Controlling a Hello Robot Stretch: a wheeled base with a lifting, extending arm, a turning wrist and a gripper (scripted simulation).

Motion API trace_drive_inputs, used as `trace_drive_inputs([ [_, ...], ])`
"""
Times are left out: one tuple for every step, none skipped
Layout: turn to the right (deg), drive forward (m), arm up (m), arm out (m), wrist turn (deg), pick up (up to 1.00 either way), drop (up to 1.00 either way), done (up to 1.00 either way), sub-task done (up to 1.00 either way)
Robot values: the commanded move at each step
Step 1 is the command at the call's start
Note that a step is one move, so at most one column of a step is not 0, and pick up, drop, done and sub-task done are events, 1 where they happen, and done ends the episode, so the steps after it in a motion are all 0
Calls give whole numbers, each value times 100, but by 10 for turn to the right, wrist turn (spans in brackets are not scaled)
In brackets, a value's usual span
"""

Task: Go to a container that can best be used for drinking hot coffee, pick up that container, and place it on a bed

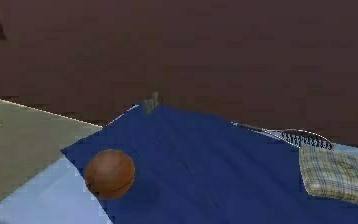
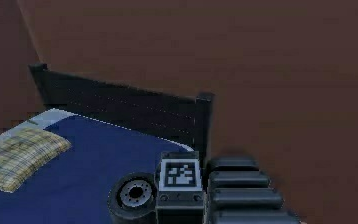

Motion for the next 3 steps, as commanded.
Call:
trace_drive_inputs([
  [450,0,0,0,0,0,0,0,0],
  [420,0,0,0,0,0,0,0,0],
  [-450,0,0,0,0,0,0,0,0],
])
